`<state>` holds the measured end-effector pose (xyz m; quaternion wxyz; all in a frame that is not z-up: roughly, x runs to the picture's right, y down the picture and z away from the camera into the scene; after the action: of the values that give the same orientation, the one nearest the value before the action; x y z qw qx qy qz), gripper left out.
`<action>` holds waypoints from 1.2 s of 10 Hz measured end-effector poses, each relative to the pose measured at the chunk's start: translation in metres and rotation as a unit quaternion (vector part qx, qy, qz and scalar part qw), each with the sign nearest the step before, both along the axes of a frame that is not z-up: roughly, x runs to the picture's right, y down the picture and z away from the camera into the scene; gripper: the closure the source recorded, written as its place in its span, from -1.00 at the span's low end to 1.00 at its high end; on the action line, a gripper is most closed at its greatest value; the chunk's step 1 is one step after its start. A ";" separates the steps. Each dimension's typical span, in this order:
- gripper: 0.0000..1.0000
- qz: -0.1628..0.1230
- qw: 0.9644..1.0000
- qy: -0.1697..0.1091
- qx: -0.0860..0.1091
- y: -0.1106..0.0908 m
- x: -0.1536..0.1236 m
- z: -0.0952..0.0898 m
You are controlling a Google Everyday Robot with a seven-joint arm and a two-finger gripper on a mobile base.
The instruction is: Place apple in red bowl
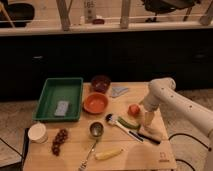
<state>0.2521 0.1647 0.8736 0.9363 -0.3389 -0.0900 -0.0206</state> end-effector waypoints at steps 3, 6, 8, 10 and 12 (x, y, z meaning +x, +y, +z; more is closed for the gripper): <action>-0.60 -0.005 1.000 -0.003 -0.004 0.000 -0.001 0.001; -0.60 -0.012 1.000 -0.008 -0.006 0.000 -0.002 0.004; -0.60 -0.015 1.000 -0.010 -0.008 0.001 -0.001 0.005; -0.60 -0.020 1.000 -0.014 -0.010 0.002 -0.001 0.006; -0.60 -0.025 0.999 -0.017 -0.012 0.002 -0.002 0.006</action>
<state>0.2502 0.1669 0.8800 0.9296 -0.3519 -0.0979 -0.0485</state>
